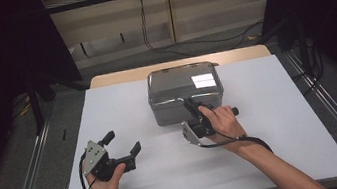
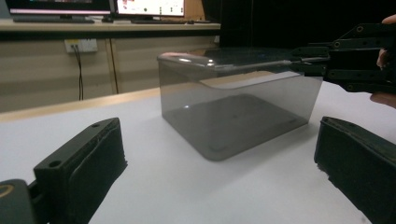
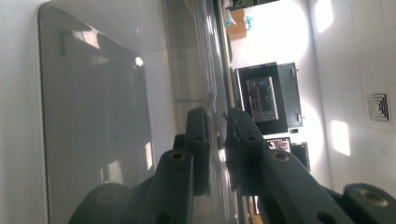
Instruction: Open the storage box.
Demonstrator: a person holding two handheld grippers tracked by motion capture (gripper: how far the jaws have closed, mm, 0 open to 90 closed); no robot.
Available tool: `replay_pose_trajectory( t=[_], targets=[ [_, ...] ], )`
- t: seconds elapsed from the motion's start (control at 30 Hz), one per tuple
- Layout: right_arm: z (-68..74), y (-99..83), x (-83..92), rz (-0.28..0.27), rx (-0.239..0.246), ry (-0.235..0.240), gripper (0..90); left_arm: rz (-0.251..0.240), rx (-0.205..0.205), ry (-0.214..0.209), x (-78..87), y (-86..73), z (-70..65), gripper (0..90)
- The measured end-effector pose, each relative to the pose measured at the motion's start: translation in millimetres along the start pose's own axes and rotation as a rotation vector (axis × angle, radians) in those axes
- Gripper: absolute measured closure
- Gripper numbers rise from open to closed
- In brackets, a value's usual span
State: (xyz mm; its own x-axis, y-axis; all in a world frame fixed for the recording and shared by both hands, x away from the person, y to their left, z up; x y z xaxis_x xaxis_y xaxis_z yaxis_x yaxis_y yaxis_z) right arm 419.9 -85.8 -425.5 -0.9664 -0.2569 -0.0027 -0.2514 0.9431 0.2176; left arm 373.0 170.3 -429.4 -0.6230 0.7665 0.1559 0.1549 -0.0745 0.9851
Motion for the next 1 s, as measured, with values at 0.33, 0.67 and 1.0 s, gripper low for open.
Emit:
replay_pose_trajectory(
  t=[0.33, 0.67, 1.0],
  targets=[
    [-2.3, 0.7, -1.3, 0.001, 0.006, -0.013, 79.9, 0.035, -0.007, -0.013, -32.0, -2.1, 11.6, 2.1],
    [-9.5, 1.7, -3.3, -0.001, -0.005, -0.028, 80.4, 0.028, -0.020, -0.040, -50.7, 6.9, 16.9, 1.7],
    [-15.6, 1.7, -4.3, -0.003, -0.013, -0.037, 80.8, 0.010, -0.052, -0.034, -67.1, 13.3, 27.3, 2.0]
  ],
)
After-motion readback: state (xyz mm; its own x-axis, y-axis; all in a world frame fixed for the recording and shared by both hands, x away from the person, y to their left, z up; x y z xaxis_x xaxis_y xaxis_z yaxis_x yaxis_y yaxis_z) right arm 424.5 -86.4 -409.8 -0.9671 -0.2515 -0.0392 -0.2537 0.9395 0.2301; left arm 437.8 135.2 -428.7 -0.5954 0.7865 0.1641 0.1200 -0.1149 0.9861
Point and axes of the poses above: each handheld gripper's, and its own axes: x roughly backward along the jaws, y roughly out of its top, z roughly to its left, the point moved 6 cm from there along -x, roughly forward along the jaws, and after that the axes turned 11 degrees about -y, right-handed, at the moved point
